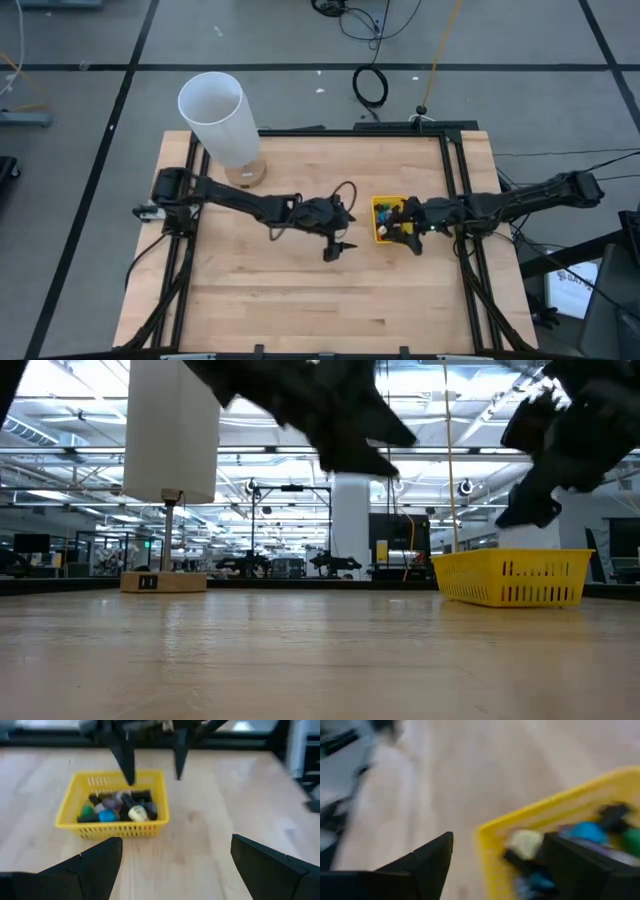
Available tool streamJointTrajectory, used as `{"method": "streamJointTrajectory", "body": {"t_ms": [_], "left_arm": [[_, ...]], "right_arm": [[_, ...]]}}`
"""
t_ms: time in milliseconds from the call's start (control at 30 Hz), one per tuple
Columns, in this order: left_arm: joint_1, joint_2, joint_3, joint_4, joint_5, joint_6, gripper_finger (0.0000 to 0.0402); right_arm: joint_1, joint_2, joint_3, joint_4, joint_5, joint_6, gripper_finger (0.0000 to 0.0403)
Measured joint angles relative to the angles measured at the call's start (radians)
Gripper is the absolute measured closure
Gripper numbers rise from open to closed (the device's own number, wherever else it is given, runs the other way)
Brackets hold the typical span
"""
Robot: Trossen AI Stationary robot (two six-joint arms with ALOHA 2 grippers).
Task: Pick & Place Nail Polish
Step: Return to Home Position
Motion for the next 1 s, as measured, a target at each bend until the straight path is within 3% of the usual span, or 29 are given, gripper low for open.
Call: {"method": "streamJointTrajectory", "body": {"t_ms": [167, 300, 400, 600, 1000], "left_arm": [[-0.001, -0.222, -0.098, -0.035, 0.057, 0.073, 0.0034], [-0.002, -0.447, -0.326, 0.063, 0.061, 0.077, 0.0038], [-0.002, -0.622, -0.525, 0.178, 0.037, 0.055, 0.0042], [-0.016, -0.952, -0.83, 0.28, -0.045, -0.026, 0.0038], [-0.072, -1.399, -1.164, 0.309, -0.147, -0.076, 0.0045]], "right_arm": [[0.0, -0.125, 0.0, 0.083, -0.175, -0.078, 0.0089], [0.0, -0.263, 0.0, 0.084, -0.197, -0.12, 0.0091], [0.0, -0.376, 0.0, 0.059, -0.164, -0.167, 0.0094], [0.0, -0.542, 0.0, -0.007, 0.006, -0.267, 0.0092], [0.0, -0.733, -0.022, -0.045, 0.075, -0.4, 0.0094]]}}
